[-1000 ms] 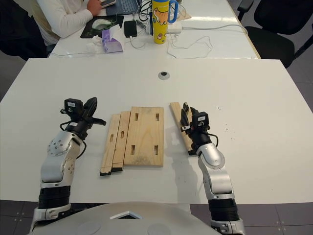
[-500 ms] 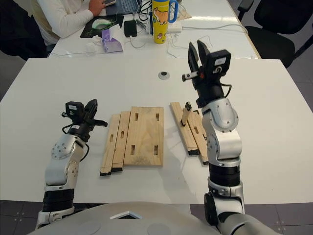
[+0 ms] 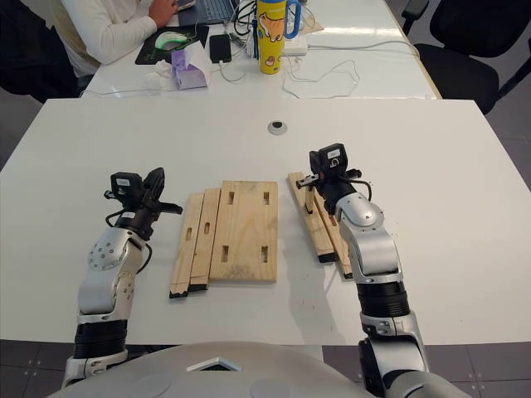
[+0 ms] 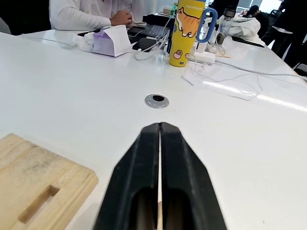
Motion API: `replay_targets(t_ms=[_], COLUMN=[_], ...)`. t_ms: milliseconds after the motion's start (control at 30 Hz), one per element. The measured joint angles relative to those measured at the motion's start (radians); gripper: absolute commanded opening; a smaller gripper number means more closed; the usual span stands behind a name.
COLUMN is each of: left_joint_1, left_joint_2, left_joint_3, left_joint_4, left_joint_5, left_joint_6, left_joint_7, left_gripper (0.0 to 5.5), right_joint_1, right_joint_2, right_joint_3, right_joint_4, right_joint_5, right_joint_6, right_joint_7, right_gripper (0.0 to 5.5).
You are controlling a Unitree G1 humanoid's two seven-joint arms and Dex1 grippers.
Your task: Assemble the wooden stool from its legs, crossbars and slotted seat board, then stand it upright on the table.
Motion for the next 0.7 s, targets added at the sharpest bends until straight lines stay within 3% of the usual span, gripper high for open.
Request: replay_targets(t_ms=[433,600,700], left_joint_1=[-0.007,-0.007,-0.008], left_joint_2=[-0.006,-0.006,-0.008], left_joint_3=[0.001,0.001,0.001], left_joint_4=[0.009,0.011,0.011], left_joint_5=[0.000,0.000,0.000], left_joint_6=[-0.010,-0.011,-0.011], left_joint_7=[0.001,0.002,0.003], left_gripper=[0.00,0.00,0.00], right_joint_1=[-0.076,-0.093,-0.080], right_joint_2=[0.081,0.096,0.074], right_joint_3=[-0.088,-0.073,-0.006], right_joint_4=[-0.102,-0.133,-0.115], right_joint_5=[0.052,0.087,0.064], right_joint_6=[-0.184,-0.187,-0.141], right_joint_7=[-0.038,-0.006,0.037], right_gripper=[0.01,0.01,0.01])
